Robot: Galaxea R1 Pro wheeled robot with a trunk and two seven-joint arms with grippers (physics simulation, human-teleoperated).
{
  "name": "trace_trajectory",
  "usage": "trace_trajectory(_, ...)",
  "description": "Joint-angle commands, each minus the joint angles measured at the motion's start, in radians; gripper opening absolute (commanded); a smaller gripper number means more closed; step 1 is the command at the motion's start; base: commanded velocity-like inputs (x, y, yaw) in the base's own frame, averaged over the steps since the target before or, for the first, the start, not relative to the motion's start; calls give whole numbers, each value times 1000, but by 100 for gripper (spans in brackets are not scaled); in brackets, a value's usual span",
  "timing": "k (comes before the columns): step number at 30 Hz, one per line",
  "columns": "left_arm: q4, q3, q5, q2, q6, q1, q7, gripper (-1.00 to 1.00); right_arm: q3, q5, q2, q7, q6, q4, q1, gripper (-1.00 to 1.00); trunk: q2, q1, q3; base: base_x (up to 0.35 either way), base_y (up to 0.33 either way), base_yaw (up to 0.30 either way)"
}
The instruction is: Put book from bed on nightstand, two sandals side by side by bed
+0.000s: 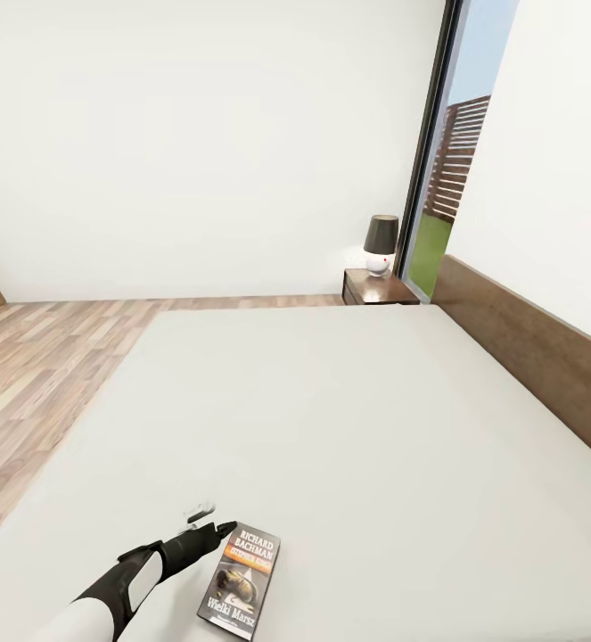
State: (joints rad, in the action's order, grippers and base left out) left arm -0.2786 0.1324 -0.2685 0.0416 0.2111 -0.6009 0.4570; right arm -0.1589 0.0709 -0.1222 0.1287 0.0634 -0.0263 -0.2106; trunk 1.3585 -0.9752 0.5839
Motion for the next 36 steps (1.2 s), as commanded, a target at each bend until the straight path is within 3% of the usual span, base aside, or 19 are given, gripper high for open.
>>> trace_trajectory(1, -1, 4, -8, 0, 10, 0, 3, 100, -8, 7, -1, 3, 6, -3, -1, 100, 0, 0, 1, 0, 0, 0)
trace_trajectory(24, -1, 0, -8, -2, 10, 0, 5, 100, -8, 7, -1, 3, 6, -3, -1, 100, 0, 0, 1, 0, 0, 0)
trace_trajectory(36, -1, -21, -8, -17, 10, 0, 5, 100, -8, 7, -1, 3, 6, -3, -1, 100, 0, 0, 1, 0, 0, 0)
